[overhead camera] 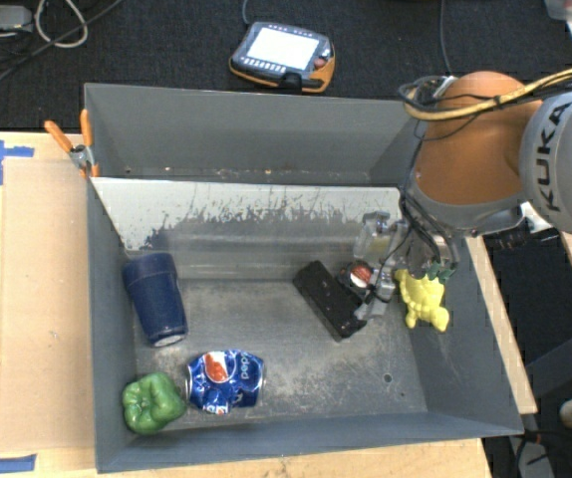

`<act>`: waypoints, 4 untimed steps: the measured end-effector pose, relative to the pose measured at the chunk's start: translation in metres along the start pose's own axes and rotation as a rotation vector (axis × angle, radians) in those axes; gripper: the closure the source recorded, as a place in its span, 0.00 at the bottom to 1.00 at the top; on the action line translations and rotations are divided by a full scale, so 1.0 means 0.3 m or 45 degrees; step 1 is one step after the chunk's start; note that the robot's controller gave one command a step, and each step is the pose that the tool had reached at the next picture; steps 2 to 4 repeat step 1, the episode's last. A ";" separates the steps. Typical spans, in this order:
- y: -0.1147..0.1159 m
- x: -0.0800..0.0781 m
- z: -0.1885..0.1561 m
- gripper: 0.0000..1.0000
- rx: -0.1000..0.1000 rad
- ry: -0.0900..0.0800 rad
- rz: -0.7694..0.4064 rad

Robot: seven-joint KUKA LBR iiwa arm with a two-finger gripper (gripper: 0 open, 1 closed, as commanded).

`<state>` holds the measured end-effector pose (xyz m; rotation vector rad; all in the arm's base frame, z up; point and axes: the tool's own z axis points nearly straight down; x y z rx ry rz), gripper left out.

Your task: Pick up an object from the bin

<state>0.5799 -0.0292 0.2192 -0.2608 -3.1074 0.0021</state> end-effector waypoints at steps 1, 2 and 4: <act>0.191 0.059 -0.129 0.00 -0.003 -0.016 -0.100; 0.191 0.059 -0.129 0.00 -0.003 -0.016 -0.100; 0.191 0.059 -0.129 0.00 -0.003 -0.016 -0.100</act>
Offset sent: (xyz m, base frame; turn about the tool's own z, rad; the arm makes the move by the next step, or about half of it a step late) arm 0.0010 -0.0004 -0.0467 0.2078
